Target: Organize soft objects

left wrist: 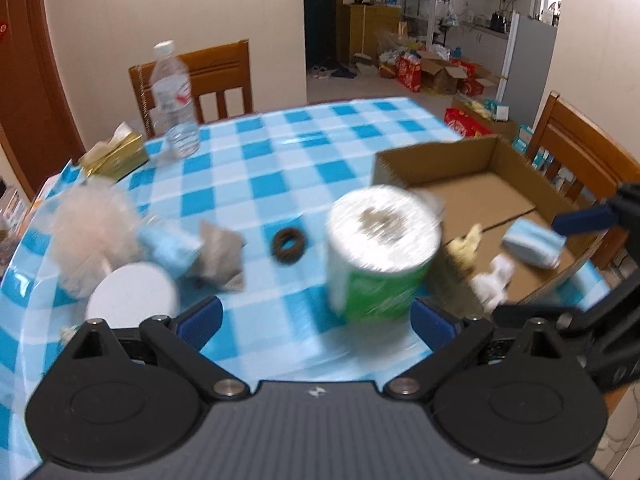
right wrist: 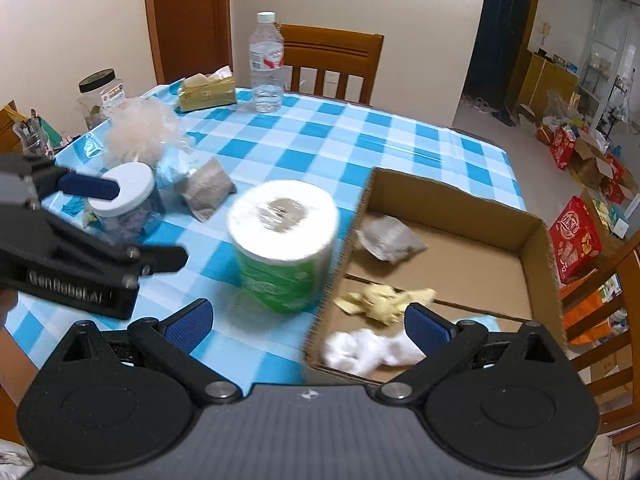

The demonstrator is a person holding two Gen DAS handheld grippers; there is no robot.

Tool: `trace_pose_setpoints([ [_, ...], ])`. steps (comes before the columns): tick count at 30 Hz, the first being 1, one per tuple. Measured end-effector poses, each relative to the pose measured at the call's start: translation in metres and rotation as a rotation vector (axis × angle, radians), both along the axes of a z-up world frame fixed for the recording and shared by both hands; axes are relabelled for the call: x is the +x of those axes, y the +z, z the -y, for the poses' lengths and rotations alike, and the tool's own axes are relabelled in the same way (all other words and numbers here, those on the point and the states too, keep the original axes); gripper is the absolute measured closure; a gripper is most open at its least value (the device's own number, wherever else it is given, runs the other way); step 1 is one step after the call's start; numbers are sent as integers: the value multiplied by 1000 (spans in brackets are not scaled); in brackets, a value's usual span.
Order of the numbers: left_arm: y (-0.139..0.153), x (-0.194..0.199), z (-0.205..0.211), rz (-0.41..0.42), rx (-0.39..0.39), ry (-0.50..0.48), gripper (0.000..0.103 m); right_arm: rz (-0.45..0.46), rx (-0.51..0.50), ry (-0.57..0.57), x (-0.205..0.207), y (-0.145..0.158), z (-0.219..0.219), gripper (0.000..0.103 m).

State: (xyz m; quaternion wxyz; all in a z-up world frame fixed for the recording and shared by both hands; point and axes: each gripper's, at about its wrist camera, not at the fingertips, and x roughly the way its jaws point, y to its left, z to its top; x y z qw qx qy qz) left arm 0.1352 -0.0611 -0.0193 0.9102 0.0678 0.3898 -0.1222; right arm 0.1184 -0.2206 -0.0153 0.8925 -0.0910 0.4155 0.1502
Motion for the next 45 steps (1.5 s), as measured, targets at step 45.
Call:
trace_pose_setpoints([
  [45,-85,81,-261,-128,-9,521,3,-72,-72,216,77,-23,-190,0],
])
